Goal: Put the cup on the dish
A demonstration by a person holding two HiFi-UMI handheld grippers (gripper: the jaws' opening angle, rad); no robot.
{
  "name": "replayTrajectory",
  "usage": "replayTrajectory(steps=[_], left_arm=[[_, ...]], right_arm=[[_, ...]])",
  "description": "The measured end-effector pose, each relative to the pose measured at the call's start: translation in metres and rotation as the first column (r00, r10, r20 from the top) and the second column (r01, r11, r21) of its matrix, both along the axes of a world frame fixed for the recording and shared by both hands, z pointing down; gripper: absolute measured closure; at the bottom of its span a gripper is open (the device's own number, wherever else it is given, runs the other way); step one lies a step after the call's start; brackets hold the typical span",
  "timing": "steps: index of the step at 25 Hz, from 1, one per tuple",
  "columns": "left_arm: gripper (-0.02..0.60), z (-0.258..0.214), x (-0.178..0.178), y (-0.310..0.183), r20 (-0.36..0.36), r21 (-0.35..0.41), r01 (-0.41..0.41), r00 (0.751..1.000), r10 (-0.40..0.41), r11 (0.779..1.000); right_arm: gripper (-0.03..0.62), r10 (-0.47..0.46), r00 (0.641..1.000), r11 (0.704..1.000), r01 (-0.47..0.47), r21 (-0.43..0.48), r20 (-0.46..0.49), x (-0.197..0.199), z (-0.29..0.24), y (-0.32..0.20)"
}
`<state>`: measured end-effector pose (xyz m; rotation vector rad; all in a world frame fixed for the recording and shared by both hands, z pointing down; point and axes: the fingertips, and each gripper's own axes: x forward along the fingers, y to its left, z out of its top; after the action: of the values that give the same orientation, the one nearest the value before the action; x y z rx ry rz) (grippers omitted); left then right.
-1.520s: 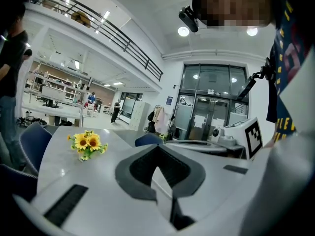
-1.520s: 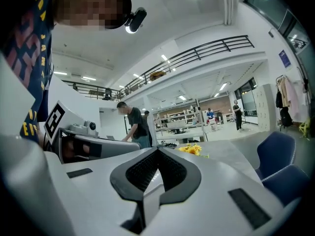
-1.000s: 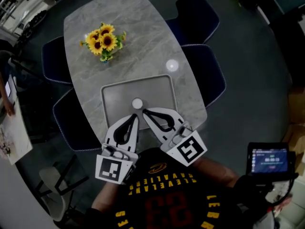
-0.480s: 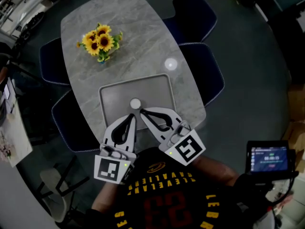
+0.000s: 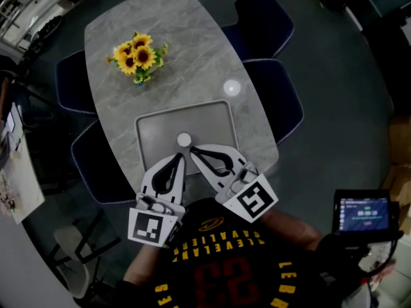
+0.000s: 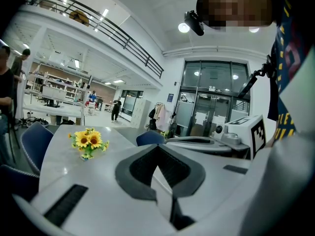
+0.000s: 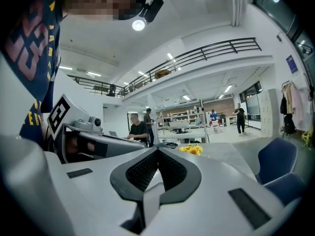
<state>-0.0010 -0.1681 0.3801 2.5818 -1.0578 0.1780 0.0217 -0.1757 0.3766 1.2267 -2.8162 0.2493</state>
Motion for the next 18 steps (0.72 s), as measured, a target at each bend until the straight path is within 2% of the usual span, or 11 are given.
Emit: replayTrajectory(steps=[12,16,18], left_arm=[[0.580,0.002,0.000,0.000,-0.003,-0.007,0.000,1.000,0.000,1.000],[0.580,0.000,-0.005,0.000,-0.003,-0.016,0.026,1.000,-0.026,1.000],[0.580,0.000,-0.012,0.000,0.013,-0.014,0.045,0.999,-0.045,0.999]], right_arm=[[0.586,-0.005,1.000,1.000,0.005,-0.001,-0.015,0.002,0.002,0.000],[0.586,-0.032,0.999,0.999,0.031,-0.022,-0.044,-0.002,0.008,0.002],[0.586,-0.047,0.999,0.999,0.046,-0.025,-0.023,-0.008,0.007,0.002]])
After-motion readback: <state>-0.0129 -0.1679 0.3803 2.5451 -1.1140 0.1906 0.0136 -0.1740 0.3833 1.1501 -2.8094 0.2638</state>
